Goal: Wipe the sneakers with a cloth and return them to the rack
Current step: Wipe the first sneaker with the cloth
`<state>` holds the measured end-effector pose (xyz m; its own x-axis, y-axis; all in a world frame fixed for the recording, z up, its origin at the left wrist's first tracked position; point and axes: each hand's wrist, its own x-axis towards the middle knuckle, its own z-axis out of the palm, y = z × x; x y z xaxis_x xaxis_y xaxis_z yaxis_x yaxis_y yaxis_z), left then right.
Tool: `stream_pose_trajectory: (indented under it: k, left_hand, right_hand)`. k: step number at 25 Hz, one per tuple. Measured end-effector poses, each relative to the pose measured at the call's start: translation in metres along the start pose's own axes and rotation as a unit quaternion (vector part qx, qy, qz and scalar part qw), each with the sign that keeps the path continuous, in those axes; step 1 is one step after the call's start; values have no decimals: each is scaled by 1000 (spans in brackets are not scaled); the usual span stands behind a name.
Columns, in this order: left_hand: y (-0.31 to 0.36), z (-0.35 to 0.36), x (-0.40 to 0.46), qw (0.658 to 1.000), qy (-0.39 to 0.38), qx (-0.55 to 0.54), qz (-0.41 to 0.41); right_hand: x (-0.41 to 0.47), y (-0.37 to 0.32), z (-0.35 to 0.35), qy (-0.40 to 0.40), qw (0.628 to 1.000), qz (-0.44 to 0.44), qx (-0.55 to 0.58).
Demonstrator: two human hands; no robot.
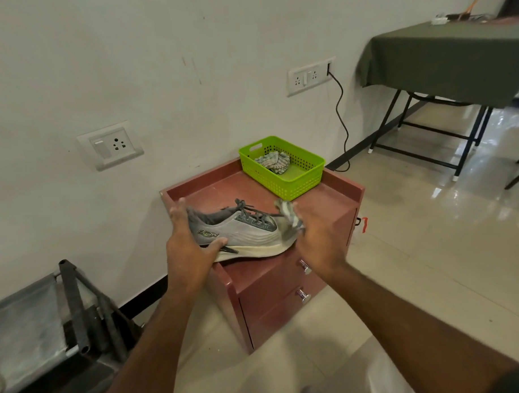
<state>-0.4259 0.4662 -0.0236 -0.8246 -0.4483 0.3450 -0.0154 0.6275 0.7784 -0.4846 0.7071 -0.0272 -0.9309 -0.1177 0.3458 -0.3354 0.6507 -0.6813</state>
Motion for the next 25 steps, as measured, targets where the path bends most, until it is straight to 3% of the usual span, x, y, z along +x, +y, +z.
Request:
stream_pose_trajectory:
  k: [2,3,5,9,11,13,16,19,21,23,25]
  left_hand:
    - [2,-1,-2,999,17,-14,-44]
    - [2,-2,-2,999,14,13,-41]
    - [1,-4,2,998,0,50,-33]
    - [3,-7,1,999,2,31,-36]
    - [7,-7,-3,999,18,9,-26]
    - [8,-6,-4,999,27,-8,-32]
    - [10,-4,-2,998,30,-10,-45]
    - [10,-5,-2,998,30,-14,-50]
    - [11,-8,-3,998,27,-17,-49]
    - [8,-10,-2,999,25,-11,-44]
    - [4,-12,1,998,25,-3,-50]
  right_hand:
    - [-15,-5,29,-115,990,18,-78]
    - [-21,-10,42,-132,987,22,-88]
    - [-30,-26,56,-126,990,4,-56]
    - [-33,-47,69,-155,977,-128,72]
    - [-33,-52,74,-198,957,-203,64]
    - [-23,-46,68,-219,950,-222,5]
    - [-2,-17,47,-210,955,-138,-159]
    - [9,0,31,-197,936,-49,-287]
    - [19,4,24,-187,956,19,-225]
    - [34,17,14,-69,988,27,-132]
    - [44,34,8,20,992,-13,-122]
